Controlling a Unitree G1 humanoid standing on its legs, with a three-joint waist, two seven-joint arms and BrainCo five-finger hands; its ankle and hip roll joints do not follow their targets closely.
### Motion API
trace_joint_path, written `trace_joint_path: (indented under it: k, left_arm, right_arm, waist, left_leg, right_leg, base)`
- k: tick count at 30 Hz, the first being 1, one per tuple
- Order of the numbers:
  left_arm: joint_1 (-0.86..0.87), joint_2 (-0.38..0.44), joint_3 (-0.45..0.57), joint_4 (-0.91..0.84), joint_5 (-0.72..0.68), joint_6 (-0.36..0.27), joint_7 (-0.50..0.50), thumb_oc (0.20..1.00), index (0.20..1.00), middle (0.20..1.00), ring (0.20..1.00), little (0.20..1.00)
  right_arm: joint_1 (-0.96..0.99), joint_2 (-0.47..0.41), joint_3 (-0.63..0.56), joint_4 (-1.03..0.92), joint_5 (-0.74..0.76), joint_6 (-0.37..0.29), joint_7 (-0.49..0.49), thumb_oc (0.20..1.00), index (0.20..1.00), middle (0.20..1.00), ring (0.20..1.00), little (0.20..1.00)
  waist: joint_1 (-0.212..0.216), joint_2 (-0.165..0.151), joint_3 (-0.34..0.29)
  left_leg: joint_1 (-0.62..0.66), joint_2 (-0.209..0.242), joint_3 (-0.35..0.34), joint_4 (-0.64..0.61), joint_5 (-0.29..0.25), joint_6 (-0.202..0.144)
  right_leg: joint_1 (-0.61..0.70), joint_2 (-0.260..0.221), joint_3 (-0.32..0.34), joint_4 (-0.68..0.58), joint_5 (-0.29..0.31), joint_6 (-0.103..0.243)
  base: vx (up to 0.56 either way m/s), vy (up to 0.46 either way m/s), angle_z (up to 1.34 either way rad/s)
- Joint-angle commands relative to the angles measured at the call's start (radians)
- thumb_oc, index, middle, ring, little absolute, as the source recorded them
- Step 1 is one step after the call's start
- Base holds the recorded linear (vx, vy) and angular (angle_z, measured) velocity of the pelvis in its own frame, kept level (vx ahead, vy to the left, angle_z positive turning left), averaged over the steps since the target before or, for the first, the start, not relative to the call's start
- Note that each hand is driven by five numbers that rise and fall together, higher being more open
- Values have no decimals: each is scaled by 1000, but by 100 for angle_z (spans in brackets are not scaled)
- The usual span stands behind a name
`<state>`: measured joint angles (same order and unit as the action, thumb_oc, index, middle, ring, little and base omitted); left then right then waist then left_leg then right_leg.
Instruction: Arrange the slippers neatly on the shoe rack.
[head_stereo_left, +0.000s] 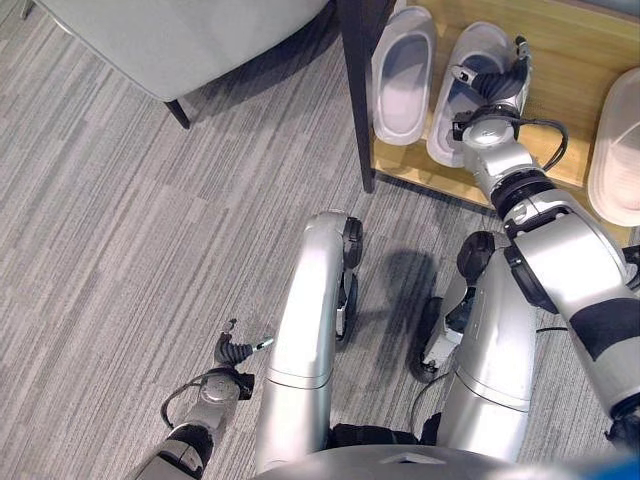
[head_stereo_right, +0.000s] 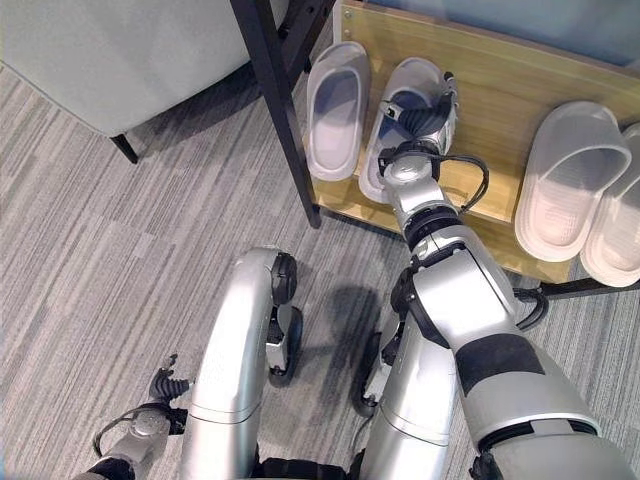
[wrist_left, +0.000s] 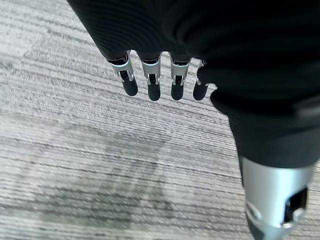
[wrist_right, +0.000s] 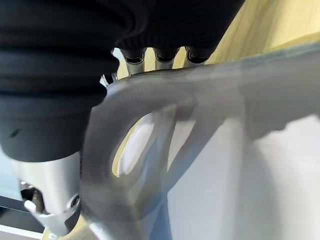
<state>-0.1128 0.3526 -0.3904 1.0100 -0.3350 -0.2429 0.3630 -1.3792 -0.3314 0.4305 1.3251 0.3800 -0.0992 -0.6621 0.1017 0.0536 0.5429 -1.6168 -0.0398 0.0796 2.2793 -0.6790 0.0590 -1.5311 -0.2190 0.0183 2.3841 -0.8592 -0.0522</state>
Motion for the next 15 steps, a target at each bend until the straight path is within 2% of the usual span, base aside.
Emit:
trace_joint_path:
  k: [1, 7, 9, 10, 11, 12, 13, 15]
  left_arm:
    - [46, 62, -78, -93, -5, -16, 36, 1000, 1000, 1000, 1000, 1000]
    - [34, 47, -65, -57, -21, -17, 39, 1000, 1000, 1000, 1000, 1000]
    - [37, 41, -61, -50, -22, -17, 39, 1000, 1000, 1000, 1000, 1000]
    - [58, 32, -33, -70, -12, -20, 37, 1000, 1000, 1000, 1000, 1000]
    - [63, 30, -25, -72, -9, -19, 37, 1000, 1000, 1000, 1000, 1000]
    - [60, 20, 22, -67, 9, -15, 44, 1000, 1000, 1000, 1000, 1000]
    - [66, 17, 37, -76, 15, -19, 48, 1000, 1000, 1000, 1000, 1000]
    - [66, 2, 70, -77, 88, -36, 60, 1000, 1000, 1000, 1000, 1000]
  right_arm:
    - [-71, -42, -6, -49, 61, -89, -2, 1000, 1000, 1000, 1000, 1000]
    - [-68, -36, -15, -50, 111, -100, 29, 1000, 1000, 1000, 1000, 1000]
    - [-57, -41, -38, -82, 128, -126, 19, 1000, 1000, 1000, 1000, 1000]
    - [23, -78, -55, -234, 55, -148, -2, 1000, 1000, 1000, 1000, 1000]
    - [45, -92, -57, -268, 28, -143, -5, 1000, 1000, 1000, 1000, 1000]
    - [173, -132, -94, -450, -113, -136, -39, 1000, 1000, 1000, 1000, 1000]
    - [247, -146, -126, -531, -186, -129, -64, 1000, 1000, 1000, 1000, 1000]
    - [511, -202, -269, -789, -406, -147, -136, 1000, 1000, 1000, 1000, 1000]
  waist:
    - [55, 8, -25]
    - [50, 5, -24]
    - [48, 6, -24]
    - [40, 6, -24]
    - [40, 7, -25]
    - [30, 1, -35]
    - [26, -2, -44]
    - [1, -25, -74]
  left_leg:
    - [47, -1, -113, 111, -155, 0]
    - [47, -3, -113, 102, -141, -5]
    - [47, -2, -112, 97, -135, -5]
    - [47, -5, -115, 85, -120, -3]
    - [47, -6, -117, 83, -117, -2]
    - [47, -14, -125, 54, -94, 3]
    - [47, -17, -127, 40, -85, 3]
    - [47, -20, -131, -43, -52, 1]
  right_leg:
    - [45, 30, 205, 59, 160, 13]
    - [41, 32, 201, 57, 165, 9]
    - [40, 34, 202, 54, 168, 9]
    - [46, 38, 199, 33, 181, 14]
    - [47, 39, 197, 27, 186, 15]
    - [55, 35, 180, -11, 199, 25]
    - [61, 32, 172, -26, 204, 26]
    - [66, 24, 141, -111, 216, 23]
  base:
    - [-36, -17, 2]
    - [-35, -6, 0]
    - [-49, -9, 0]
    - [-49, 40, 0]
    - [-22, 86, 4]
    - [4, 66, 9]
    - [25, 37, 13]
    - [-8, -11, 16]
